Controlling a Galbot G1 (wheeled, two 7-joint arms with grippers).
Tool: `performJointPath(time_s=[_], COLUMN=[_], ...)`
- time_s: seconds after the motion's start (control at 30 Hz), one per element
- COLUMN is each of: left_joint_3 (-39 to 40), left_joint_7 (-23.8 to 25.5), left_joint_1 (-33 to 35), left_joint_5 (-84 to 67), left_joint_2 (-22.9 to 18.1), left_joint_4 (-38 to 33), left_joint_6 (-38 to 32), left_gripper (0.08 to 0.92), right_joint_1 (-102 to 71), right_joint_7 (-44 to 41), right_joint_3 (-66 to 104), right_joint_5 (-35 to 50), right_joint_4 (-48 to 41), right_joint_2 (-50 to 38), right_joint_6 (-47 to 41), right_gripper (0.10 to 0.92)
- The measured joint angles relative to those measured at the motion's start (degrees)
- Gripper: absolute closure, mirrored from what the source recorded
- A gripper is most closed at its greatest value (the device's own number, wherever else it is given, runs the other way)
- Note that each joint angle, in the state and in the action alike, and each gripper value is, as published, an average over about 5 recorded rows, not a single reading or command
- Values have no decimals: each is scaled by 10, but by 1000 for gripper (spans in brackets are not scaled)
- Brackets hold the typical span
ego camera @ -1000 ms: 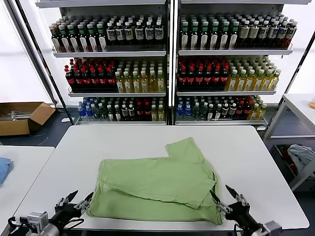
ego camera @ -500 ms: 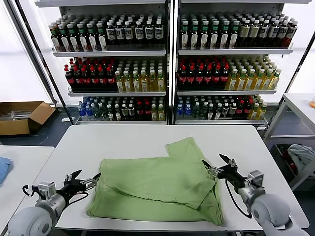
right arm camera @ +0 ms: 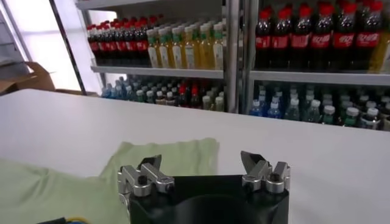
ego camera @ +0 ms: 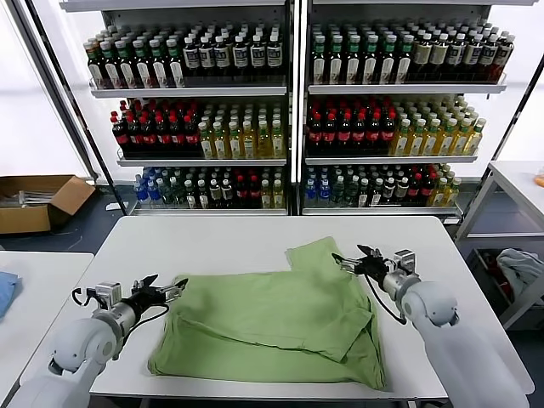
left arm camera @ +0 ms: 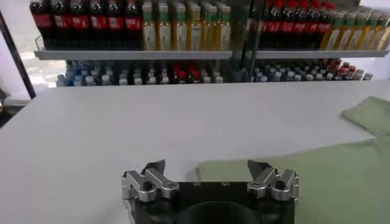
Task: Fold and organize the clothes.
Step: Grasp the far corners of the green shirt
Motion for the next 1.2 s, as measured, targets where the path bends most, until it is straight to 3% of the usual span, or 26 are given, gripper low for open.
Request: performJointPath(time_s=[0.23, 0.4, 1.07, 1.2], left_joint_3=[28, 40, 53, 52], left_joint_7=[3, 5, 13, 13], left_joint_1=[-25, -37, -38, -38], left_joint_5=[7, 10, 18, 14], left_joint_2=[-10, -16, -19, -18], left_joint_4=[34, 51, 58, 53], left_joint_6=[0, 0, -2, -2], left_gripper=[177, 198, 746, 855], right_joint_1=[45, 60, 77, 74], right_joint_7=[-4, -9, -3, 1], right_joint_3=[-31, -45, -68, -63], right_joint_5=[-5, -9, -3, 5], right_joint_4=[-56, -78, -100, -94], right_joint_2=[16, 23, 43, 42], right_joint_6=[-7, -12, -28, -24], right_gripper=[203, 284, 862, 920])
